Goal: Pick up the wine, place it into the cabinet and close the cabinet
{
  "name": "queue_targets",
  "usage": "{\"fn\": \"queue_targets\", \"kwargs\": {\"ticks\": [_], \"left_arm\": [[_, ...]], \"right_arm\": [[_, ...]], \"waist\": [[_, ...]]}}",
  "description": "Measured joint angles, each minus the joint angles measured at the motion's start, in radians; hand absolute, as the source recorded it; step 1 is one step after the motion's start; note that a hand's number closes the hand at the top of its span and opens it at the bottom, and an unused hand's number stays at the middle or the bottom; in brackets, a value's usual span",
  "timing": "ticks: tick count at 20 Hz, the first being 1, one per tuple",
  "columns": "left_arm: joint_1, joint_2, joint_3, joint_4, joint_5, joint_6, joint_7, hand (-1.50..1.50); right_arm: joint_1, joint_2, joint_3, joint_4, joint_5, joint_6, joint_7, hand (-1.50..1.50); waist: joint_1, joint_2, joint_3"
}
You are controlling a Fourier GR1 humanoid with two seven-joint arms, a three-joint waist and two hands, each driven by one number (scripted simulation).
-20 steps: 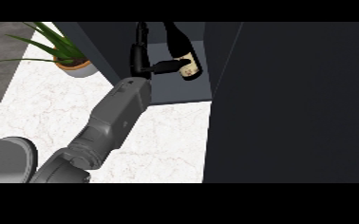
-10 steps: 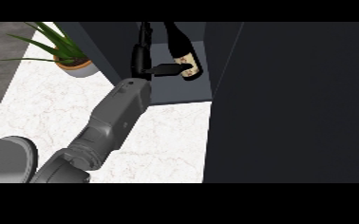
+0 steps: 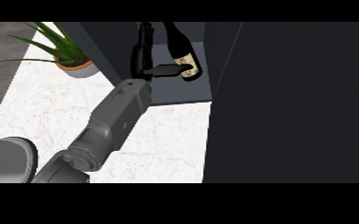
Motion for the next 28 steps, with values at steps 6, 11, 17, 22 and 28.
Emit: {"fn": "queue_targets", "kwargs": {"ticks": [6,11,17,22,28], "left_arm": [[0.022,0.001,-0.042,-0.027,0.065,-0.024,-0.003,-1.50],[0.076,0.001,-0.134,-0.101,0.133,-0.013,0.016,-1.50],[0.245,0.002,-0.320,-0.299,0.246,0.066,0.044,-1.50],[0.407,0.002,-0.507,-0.554,0.302,0.213,0.068,-1.50],[0.552,0.005,-0.636,-0.816,0.260,0.356,0.110,-1.50]], "right_arm": [[-0.003,0.000,-0.003,-0.002,0.000,-0.005,0.002,-1.50],[-0.033,-0.004,-0.016,-0.006,-0.002,-0.022,0.044,-1.50],[-0.034,-0.007,-0.006,-0.004,0.016,-0.041,0.040,-1.50],[-0.028,-0.015,-0.025,-0.012,0.020,-0.049,0.048,-1.50],[0.011,-0.027,-0.056,-0.017,0.020,-0.030,0.016,-1.50]], "waist": [[-0.003,-0.007,0.001],[0.005,-0.014,0.001],[0.031,-0.020,0.001],[0.056,-0.023,0.001],[0.074,-0.023,0.002]]}}
